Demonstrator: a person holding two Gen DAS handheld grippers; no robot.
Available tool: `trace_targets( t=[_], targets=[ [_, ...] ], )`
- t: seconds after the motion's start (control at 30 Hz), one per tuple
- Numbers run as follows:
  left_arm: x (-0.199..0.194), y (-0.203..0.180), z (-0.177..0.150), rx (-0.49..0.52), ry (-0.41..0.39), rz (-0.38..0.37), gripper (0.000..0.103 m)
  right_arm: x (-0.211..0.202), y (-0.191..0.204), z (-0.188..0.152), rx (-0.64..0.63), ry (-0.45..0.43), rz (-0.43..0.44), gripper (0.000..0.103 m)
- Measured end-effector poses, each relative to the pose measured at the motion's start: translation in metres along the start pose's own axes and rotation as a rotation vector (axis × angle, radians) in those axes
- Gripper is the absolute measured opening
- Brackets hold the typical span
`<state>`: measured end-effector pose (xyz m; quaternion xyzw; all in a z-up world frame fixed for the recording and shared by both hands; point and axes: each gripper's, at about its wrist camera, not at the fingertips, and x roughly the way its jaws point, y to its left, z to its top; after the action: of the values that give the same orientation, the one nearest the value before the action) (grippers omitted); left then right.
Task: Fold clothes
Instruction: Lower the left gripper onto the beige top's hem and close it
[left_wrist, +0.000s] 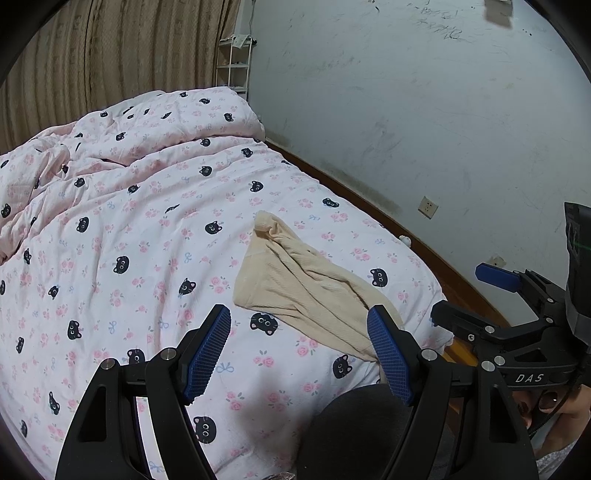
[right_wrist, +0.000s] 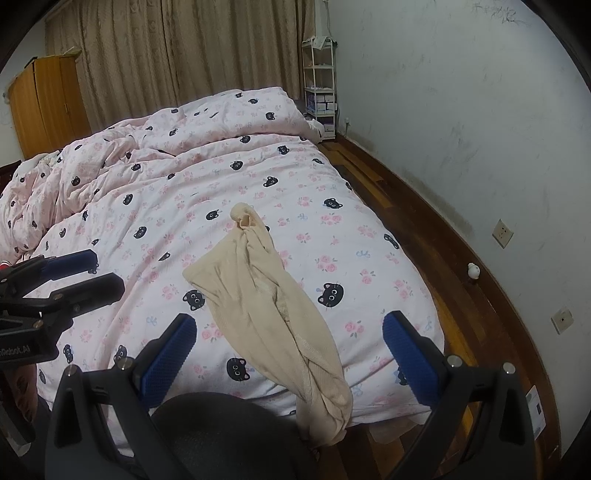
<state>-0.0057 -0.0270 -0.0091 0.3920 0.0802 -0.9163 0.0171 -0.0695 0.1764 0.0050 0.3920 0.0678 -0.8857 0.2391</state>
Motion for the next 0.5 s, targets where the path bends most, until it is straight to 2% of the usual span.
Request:
trace_targets(
  t=[0.13,0.27,0.37,0.5],
  targets=[
    [0.014,0.007,-0.001,-0.008,0.019,-0.006,0.072,0.005,-0.002,-0.002,0.004,0.004,0.003,0.103],
    [0.047,0.027,-0.006,-0.051,0.071,-0.017,0.072,0.018,-0.005,-0.005,0.022,0.025,0.014,0.103],
    [0.071,0.043,-0.009,-0.101,0.104,-0.069,0.072,0.028,-0.006,-0.006,0.028,0.042,0.023,0.103],
    [0.102,0.058,-0.010,-0.128,0.138,-0.090,0.072,0.039,-0.007,-0.007,0.029,0.058,0.026,0.103]
  ],
)
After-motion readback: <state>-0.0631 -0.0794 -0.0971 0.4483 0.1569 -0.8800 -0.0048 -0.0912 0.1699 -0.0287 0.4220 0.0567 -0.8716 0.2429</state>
